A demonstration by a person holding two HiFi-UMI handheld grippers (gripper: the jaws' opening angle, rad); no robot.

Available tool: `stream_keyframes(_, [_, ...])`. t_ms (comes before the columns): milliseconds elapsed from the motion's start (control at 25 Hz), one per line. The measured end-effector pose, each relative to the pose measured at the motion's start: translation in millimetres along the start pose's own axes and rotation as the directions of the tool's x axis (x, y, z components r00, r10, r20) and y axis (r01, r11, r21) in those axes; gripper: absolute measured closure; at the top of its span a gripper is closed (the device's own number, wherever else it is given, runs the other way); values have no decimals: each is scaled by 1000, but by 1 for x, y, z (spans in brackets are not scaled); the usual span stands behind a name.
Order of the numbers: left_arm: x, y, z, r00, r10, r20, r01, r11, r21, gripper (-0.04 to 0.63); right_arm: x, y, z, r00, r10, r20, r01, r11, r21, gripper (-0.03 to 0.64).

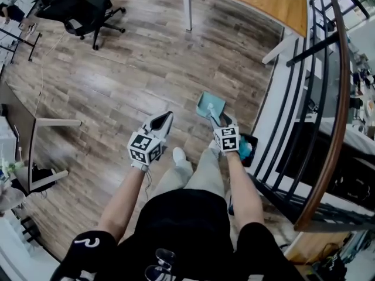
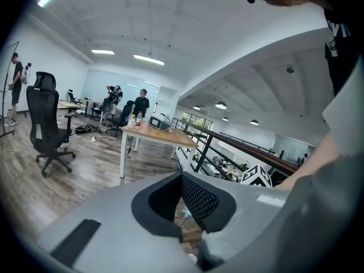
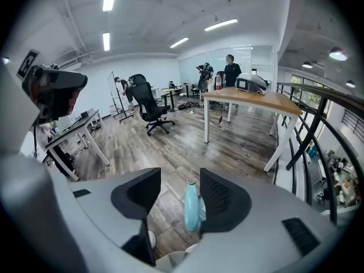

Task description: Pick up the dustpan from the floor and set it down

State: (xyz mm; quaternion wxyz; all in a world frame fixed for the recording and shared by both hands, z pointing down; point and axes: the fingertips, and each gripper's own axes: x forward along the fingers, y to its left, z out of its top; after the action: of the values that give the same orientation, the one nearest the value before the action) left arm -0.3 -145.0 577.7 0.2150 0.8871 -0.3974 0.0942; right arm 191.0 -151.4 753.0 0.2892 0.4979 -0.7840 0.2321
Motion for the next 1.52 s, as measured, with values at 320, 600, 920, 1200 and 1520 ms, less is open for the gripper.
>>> stream_keyframes(320, [25,16,-34,999,-11,-53,10,1000,-30,598,41,-10,-23,997,14,-71,-12,999,31,407])
stream_keyframes(600, [44,30,-63,995,-14,-101,8,999,-54,597,70,-20,-48,994,14,-112,-11,1000,29,403])
stream_keyframes(920, [58,41,-85,992,-15,-122,5,997,-80,598,104,-20,-71,986,26,-163,-22,999,23,403])
stream_keyframes(1200, [63,47,-97,991,-17,-135,5,996,-94,598,126,-21,-82,980,9,-201,-6,1000,16,423])
stream_keyframes(1520, [65,52,-102,992,-8,-130,-5,995,-104,598,132,-26,-89,978,-25,-207,32,999,30,477])
